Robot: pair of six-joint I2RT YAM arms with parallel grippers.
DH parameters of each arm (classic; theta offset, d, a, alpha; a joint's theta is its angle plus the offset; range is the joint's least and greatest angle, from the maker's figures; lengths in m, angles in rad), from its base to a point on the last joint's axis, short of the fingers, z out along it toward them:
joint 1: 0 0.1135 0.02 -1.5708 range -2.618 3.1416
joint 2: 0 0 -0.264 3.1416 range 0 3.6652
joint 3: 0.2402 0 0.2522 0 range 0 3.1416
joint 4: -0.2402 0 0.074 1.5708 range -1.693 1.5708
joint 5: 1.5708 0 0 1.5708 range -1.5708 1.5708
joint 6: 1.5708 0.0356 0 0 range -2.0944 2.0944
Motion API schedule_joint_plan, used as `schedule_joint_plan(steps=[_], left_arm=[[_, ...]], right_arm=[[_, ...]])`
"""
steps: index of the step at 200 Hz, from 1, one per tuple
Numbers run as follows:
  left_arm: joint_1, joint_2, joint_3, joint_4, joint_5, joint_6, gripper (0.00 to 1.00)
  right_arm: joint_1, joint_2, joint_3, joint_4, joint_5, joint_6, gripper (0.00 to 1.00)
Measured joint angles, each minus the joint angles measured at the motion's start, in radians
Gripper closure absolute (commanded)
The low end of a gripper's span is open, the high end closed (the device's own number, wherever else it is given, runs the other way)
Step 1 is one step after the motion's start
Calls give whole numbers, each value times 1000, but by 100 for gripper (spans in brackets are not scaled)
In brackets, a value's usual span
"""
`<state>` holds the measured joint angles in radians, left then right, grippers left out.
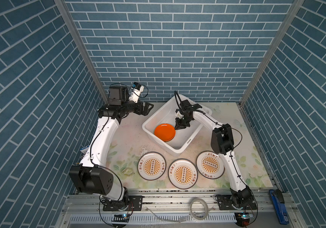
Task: Place the plates into the plastic bin on the countertop
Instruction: 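Open the right gripper and raise it off the orange plate, then move the right gripper out of the bin toward the nearest sunburst plate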
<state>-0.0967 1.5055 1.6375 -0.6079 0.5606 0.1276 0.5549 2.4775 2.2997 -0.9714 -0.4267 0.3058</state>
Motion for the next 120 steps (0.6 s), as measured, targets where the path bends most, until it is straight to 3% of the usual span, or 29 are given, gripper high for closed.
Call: schedule_joint_plan(steps=[70, 120], left_arm=[[0, 0, 0, -1, 2, 7, 0], [0, 0, 0, -8, 9, 24, 0]], right_arm=[[-27, -185, 3, 59, 106, 15, 70], [-79, -567, -342, 196, 173, 84, 66]])
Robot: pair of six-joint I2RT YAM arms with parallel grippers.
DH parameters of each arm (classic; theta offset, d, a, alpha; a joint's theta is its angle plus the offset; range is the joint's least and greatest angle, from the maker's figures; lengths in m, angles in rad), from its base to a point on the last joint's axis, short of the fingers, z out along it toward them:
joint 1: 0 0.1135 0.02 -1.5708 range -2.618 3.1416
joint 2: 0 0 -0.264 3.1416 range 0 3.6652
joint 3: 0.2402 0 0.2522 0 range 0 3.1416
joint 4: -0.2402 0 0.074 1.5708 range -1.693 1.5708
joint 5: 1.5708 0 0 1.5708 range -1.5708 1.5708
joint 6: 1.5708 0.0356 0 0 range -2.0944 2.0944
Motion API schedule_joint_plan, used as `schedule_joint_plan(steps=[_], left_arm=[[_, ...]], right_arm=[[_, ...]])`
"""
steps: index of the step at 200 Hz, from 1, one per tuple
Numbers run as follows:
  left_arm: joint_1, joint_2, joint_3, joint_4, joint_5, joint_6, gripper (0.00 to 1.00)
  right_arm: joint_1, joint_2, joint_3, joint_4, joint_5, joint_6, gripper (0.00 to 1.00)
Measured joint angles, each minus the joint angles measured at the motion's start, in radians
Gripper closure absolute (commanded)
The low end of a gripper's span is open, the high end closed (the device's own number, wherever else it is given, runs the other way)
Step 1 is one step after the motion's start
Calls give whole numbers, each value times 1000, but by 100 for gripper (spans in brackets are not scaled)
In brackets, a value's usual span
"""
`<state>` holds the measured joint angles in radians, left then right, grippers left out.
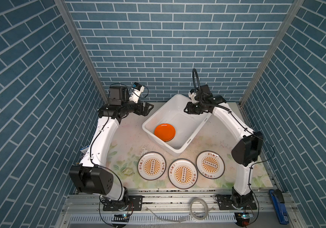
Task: Place the plates into the plastic bin on the countertop
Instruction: 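Move the right gripper out of the bin toward the nearest sunburst plate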
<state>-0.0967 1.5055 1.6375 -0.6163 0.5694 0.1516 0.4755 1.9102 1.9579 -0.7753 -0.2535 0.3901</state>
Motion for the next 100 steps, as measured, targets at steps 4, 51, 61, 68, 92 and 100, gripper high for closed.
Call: schedule_joint_plan(steps=[4, 51, 61, 68, 92, 100], left_arm=[[0, 0, 0, 0, 1, 1, 1], [0, 0, 1, 0, 19, 2, 0], [0, 2, 2, -2, 24, 2, 0], [0, 3, 2, -3, 27, 2, 0], [0, 8, 3, -11, 35, 2, 1], [0, 8, 3, -15, 38, 3, 0]], right_arm=[[-8, -33, -34, 11, 5, 7, 65], [-134, -413, -463, 114, 68, 119, 64], [-153, -480, -543, 118, 83, 141, 64], [-161, -526, -597, 118, 95, 157, 64], [-181, -671, -759, 95, 137, 202, 62], [-186, -714, -804, 87, 150, 218, 60]])
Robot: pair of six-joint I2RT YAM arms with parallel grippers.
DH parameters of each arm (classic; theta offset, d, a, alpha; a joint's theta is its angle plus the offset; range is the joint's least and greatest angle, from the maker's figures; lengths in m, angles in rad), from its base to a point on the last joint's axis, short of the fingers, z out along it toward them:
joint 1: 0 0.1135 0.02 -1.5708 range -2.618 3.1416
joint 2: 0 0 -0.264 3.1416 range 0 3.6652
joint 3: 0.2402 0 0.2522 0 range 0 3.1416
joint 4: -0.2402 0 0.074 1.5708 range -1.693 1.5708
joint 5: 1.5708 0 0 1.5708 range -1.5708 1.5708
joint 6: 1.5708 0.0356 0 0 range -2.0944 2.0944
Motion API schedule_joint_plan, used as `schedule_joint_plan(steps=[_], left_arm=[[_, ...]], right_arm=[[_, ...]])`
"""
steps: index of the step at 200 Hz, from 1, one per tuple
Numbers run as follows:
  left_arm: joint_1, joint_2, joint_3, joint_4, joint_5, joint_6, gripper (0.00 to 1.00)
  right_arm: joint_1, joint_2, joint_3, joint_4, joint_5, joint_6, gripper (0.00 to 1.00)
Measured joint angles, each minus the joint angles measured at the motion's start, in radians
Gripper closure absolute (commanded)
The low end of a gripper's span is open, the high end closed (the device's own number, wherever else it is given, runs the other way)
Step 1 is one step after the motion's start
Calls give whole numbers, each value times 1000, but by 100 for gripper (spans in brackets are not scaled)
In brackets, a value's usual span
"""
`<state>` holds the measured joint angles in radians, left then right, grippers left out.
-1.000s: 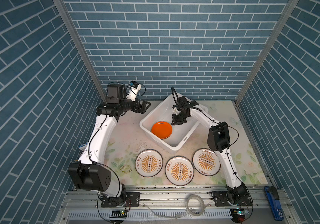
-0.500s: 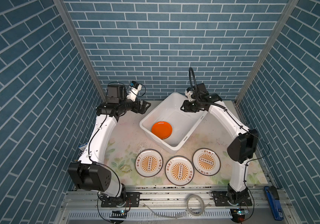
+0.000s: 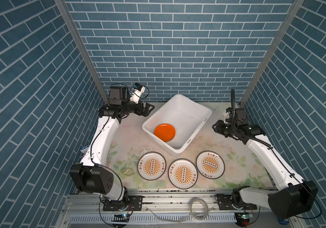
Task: Place the plates into the plastic bin on the countertop
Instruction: 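Move the right gripper out of the bin toward the nearest sunburst plate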
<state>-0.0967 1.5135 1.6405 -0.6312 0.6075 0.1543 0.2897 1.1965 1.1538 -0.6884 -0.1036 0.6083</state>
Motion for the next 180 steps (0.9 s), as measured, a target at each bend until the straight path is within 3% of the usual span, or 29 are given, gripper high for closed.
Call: schedule_joint_plan(steps=[30, 102, 180], left_arm=[[-1, 0, 0, -3, 10, 0, 0], [-21, 0, -1, -6, 16, 0, 0], [-38, 0, -3, -8, 15, 0, 0]], right_arm=[[-32, -132, -154, -38, 37, 71, 56], [-60, -279, -462, -147, 76, 276, 51], [-71, -273, -574, -171, 83, 383, 49]])
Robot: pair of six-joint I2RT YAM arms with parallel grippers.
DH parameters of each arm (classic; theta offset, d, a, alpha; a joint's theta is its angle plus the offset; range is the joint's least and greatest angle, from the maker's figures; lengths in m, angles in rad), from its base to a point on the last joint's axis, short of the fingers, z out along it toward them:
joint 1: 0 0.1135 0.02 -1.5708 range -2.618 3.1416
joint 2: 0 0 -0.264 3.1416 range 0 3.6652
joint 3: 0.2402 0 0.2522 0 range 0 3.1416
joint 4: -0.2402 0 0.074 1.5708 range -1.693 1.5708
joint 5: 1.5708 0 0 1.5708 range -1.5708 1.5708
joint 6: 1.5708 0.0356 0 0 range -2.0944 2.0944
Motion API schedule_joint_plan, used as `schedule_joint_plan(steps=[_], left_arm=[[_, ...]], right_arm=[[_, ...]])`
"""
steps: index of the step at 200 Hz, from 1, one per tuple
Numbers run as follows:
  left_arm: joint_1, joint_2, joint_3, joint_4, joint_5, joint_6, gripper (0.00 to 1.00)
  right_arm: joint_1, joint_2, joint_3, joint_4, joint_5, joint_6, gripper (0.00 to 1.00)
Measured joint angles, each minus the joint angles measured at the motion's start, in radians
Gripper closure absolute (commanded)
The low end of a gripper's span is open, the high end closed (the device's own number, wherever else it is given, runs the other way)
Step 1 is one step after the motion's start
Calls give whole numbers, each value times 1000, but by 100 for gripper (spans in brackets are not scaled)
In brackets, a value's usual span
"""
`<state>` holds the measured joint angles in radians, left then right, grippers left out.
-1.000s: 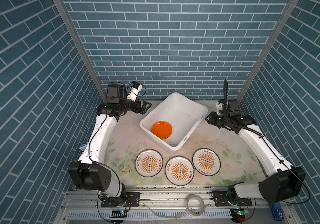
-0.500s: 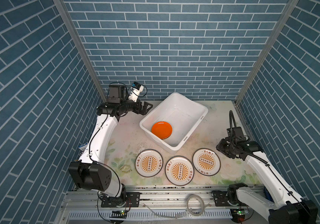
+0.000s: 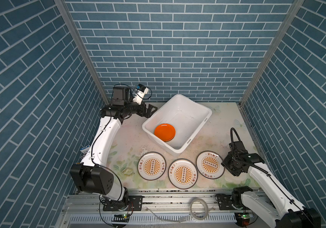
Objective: Place the plates into the plastic bin on the countertop
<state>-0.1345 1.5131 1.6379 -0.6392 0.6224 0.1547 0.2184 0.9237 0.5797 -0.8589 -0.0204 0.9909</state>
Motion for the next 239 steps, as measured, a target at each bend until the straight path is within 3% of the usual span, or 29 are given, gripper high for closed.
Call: schedule_joint_plan(steps=[177, 239], left_arm=[[-5, 6, 0, -16, -3, 3, 1], [-5, 6, 0, -14, -5, -3, 0]], right_arm=[[-6, 132, -55, 146, -29, -46, 50], [-12, 192, -55, 173, -24, -54, 58]])
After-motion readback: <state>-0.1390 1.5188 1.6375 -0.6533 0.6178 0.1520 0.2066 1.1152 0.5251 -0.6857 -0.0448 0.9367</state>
